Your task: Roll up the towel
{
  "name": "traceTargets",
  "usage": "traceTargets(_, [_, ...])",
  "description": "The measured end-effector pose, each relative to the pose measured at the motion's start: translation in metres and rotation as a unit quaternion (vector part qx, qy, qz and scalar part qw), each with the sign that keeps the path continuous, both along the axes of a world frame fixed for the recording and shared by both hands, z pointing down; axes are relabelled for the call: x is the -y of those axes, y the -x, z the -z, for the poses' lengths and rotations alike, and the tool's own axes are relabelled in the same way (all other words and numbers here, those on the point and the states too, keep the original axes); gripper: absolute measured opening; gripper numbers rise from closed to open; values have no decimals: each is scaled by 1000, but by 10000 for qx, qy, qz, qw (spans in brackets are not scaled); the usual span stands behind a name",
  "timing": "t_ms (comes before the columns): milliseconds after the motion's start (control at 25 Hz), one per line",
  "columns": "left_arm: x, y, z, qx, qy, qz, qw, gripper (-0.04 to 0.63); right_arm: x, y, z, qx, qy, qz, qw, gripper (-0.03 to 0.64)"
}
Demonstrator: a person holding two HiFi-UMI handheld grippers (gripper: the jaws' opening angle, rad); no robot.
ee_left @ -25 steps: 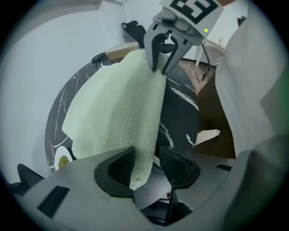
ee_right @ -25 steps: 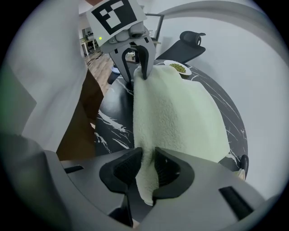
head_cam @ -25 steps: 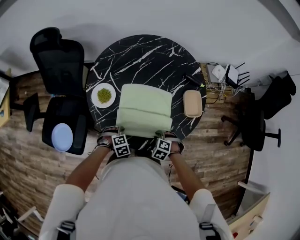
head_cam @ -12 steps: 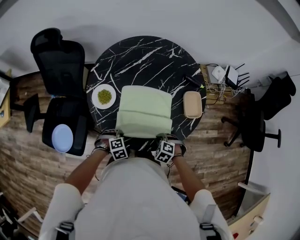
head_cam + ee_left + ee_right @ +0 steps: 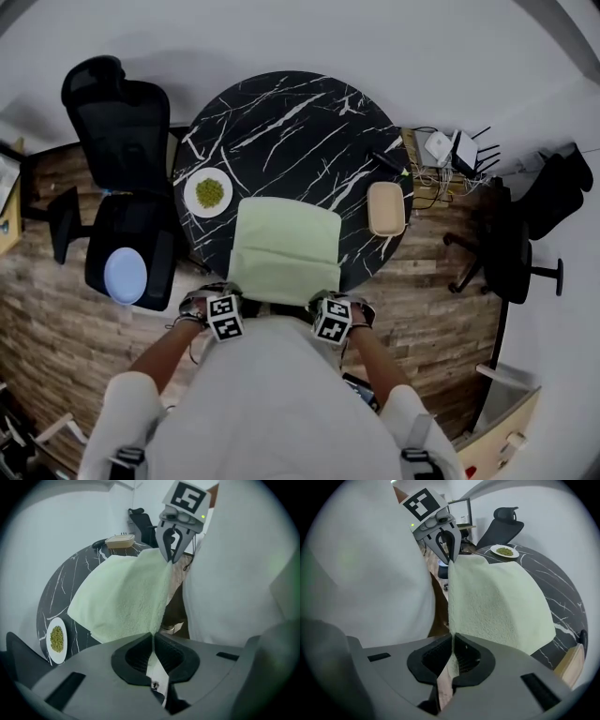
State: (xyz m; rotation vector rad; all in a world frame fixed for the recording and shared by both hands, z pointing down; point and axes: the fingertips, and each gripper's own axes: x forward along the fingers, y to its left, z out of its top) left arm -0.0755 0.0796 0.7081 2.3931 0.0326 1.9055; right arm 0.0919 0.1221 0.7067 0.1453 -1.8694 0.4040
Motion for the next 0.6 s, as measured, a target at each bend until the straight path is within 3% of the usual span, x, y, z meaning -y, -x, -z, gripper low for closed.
traceTargets(80, [-2,3,9,-31,55,17,10000,15,-7,6,11,165,202,-32,9997,8])
traceTargets(200, [10,3,24,-115,-115,84,9998,15,7,3,23,239,51,-171,9996,8])
traceTargets(440, [72,-20,51,-478,-811,357,9949,15,84,-24,51,143,-1044,-664,9922,8])
traceTargets(600, [124,-37,56,-597,-1382,452,9876,15,136,-40,57,-284,-1936,-552,9791,9])
